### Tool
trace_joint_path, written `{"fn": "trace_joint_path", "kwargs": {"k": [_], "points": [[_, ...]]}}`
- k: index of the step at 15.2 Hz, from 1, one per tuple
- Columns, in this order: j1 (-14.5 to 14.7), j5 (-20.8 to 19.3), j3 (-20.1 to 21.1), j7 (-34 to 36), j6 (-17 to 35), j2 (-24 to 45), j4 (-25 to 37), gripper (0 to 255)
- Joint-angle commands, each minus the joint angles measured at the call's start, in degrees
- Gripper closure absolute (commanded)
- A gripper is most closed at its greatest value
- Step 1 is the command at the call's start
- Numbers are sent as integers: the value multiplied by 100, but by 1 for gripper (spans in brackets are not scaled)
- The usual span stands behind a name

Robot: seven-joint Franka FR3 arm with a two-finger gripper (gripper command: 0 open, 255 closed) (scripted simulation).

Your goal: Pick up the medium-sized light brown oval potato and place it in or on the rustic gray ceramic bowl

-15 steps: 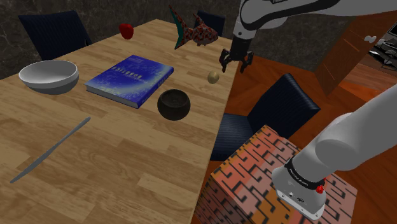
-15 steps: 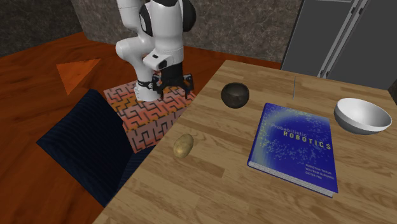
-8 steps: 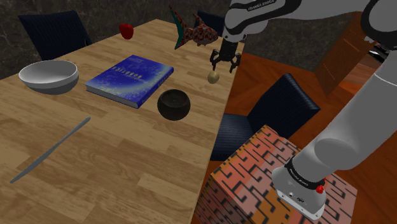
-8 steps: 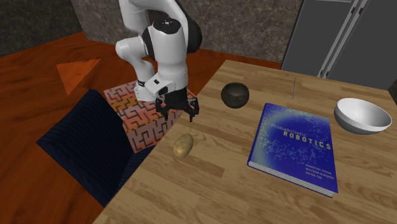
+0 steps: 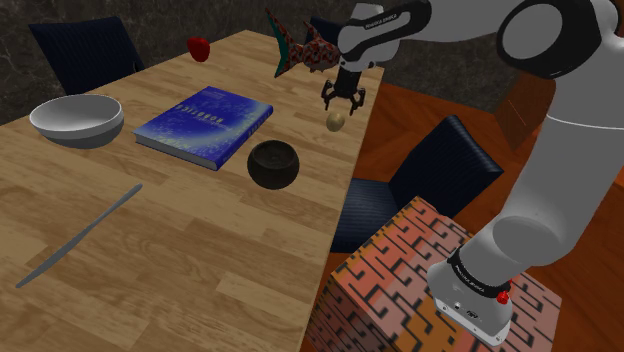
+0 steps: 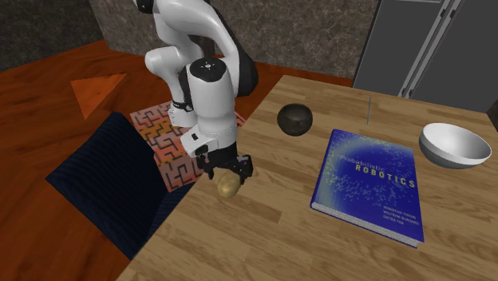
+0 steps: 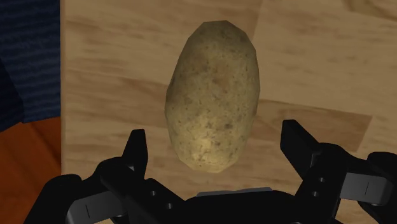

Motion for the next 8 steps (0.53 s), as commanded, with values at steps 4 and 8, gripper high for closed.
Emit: {"fn": "trace_joint_path", "kwargs": {"k": [4,8], "points": [[0,35,11,-1,326,208,-112,0],[1,44,16,-7,426,266,-154,0]]}}
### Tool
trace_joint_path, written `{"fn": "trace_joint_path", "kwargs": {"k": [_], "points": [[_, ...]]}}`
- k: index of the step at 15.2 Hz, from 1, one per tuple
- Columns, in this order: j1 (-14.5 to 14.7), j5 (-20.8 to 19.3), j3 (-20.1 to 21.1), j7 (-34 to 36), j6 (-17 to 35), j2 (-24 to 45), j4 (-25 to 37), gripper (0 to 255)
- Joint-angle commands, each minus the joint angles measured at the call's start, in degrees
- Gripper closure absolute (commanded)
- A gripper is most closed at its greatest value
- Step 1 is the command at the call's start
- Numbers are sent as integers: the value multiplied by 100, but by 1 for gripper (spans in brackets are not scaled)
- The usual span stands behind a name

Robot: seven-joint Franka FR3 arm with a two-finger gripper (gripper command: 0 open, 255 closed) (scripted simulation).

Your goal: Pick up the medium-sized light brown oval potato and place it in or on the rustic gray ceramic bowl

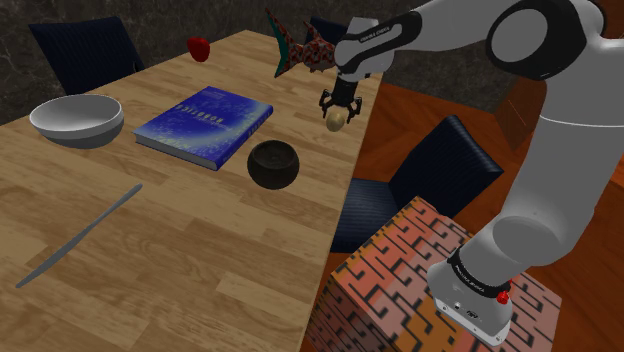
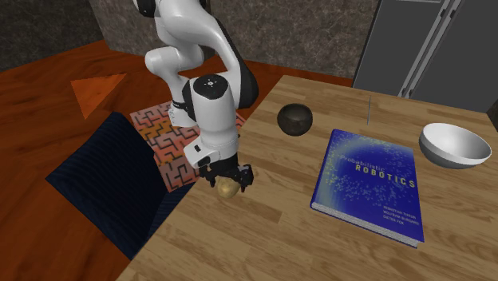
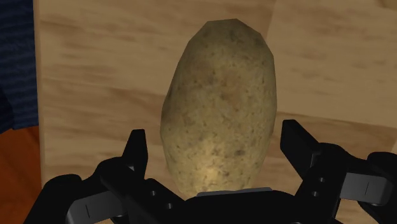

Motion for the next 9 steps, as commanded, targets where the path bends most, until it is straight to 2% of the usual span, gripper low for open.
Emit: {"fn": "trace_joint_path", "kwargs": {"k": [1,5,6,9], "points": [[2,1,2,3,14,12,-1,0],[2,1,2,3,14,12,-1,0],[2,1,2,3,14,12,0,255],[3,1,2,4,15,11,-2,255]]}}
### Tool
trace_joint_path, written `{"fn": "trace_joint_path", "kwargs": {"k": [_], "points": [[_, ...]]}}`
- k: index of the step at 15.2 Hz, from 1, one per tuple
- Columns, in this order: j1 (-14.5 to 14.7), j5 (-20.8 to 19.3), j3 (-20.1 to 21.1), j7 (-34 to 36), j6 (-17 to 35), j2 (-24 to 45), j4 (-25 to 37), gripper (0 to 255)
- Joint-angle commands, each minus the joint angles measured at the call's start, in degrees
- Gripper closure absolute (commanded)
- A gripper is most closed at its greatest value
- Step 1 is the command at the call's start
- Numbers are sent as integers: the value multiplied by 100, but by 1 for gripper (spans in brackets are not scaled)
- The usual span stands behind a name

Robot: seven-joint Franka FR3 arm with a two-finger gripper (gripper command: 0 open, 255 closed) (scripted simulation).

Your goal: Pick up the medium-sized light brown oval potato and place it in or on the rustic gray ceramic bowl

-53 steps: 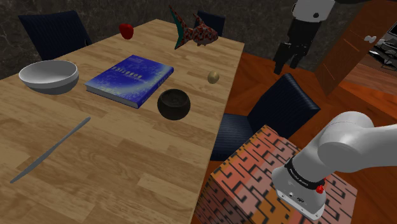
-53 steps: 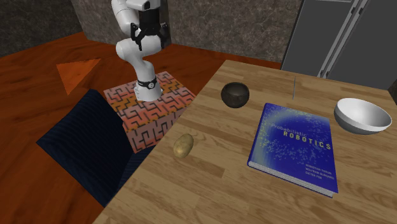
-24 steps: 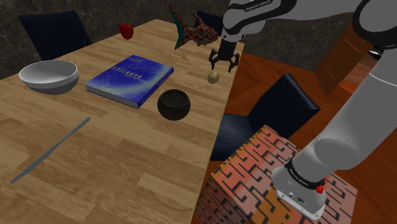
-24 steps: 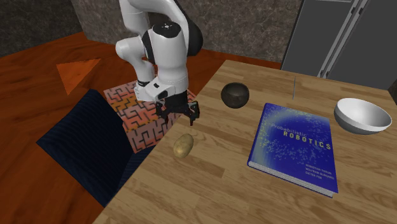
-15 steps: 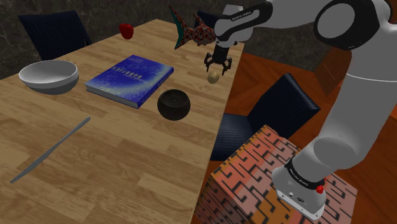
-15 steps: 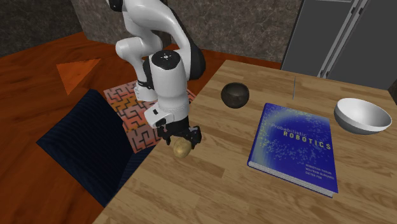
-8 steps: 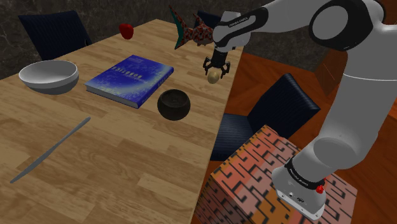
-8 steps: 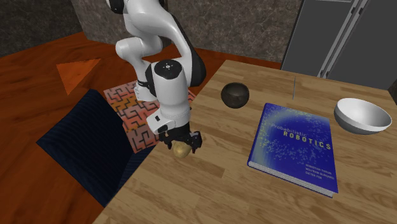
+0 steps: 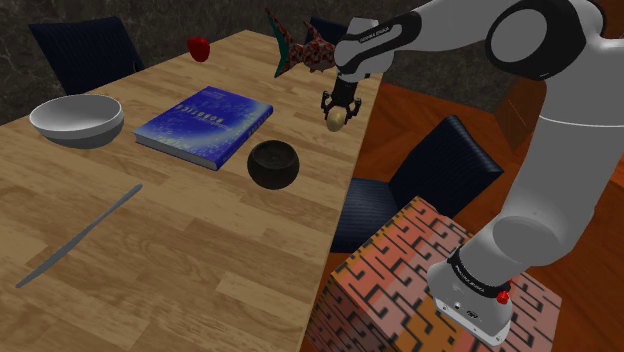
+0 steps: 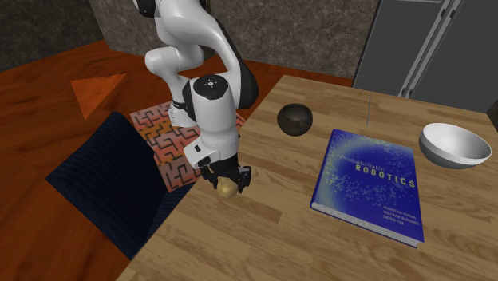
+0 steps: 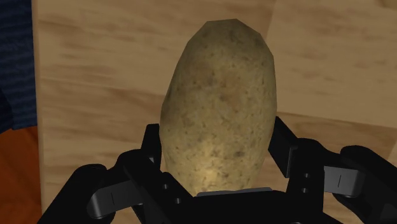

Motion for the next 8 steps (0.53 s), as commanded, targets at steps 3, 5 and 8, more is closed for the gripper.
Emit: {"fn": "trace_joint_path", "kwargs": {"k": [3,5,8], "points": [[1,1,2,0,2,1,-3,255],[2,1,2,1,4,1,-5,255],[3,-11,-4,11,-126,-75,49,255]]}}
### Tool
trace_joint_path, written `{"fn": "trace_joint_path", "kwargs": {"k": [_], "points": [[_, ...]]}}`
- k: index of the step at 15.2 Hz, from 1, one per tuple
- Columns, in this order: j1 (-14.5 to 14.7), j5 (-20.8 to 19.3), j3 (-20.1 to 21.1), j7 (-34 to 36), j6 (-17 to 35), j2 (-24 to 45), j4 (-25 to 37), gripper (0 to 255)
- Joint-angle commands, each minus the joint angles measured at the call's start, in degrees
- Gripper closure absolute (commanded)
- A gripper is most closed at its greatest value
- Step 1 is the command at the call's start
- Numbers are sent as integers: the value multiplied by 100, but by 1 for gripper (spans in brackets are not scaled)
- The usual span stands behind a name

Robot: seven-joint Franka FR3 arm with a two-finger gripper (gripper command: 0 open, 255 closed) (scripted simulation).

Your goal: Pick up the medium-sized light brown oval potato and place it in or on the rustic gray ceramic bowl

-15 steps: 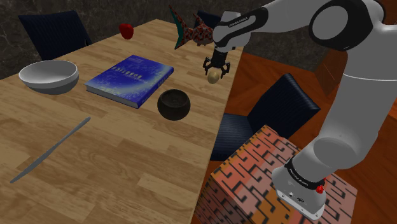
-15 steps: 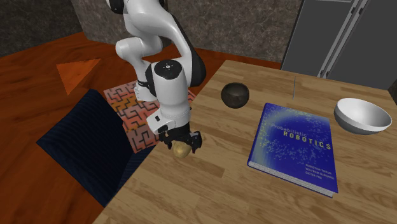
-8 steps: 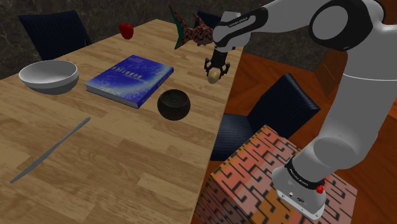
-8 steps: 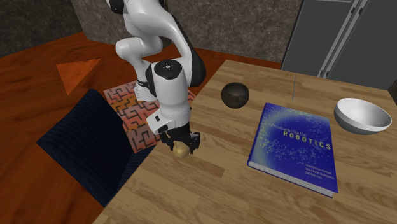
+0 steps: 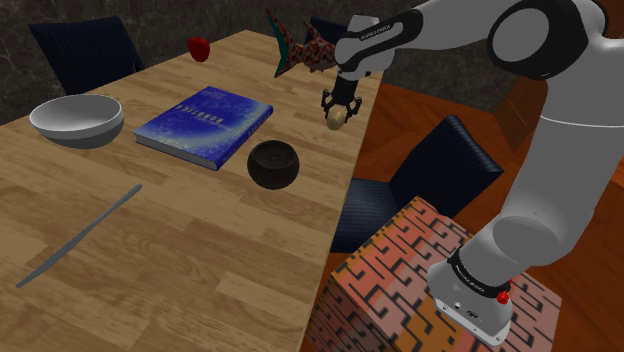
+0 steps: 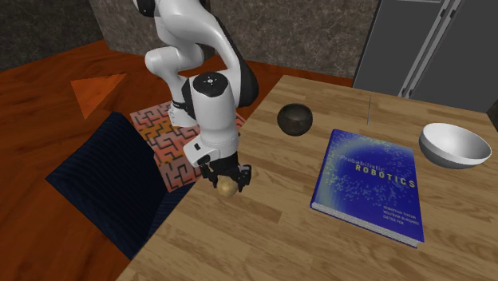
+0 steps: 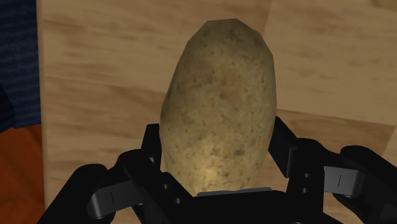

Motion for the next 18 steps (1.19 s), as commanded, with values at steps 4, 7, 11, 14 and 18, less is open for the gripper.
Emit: {"fn": "trace_joint_path", "kwargs": {"k": [4,7,11,14,18], "points": [[7,-28,-10,29,-303,-176,128,255],[9,-43,-15,46,-500,-271,230,255],[11,-62,-22,67,-767,-384,385,255],[11,-74,-26,82,-971,-458,516,255],[11,-89,-30,101,-1249,-541,711,255]]}}
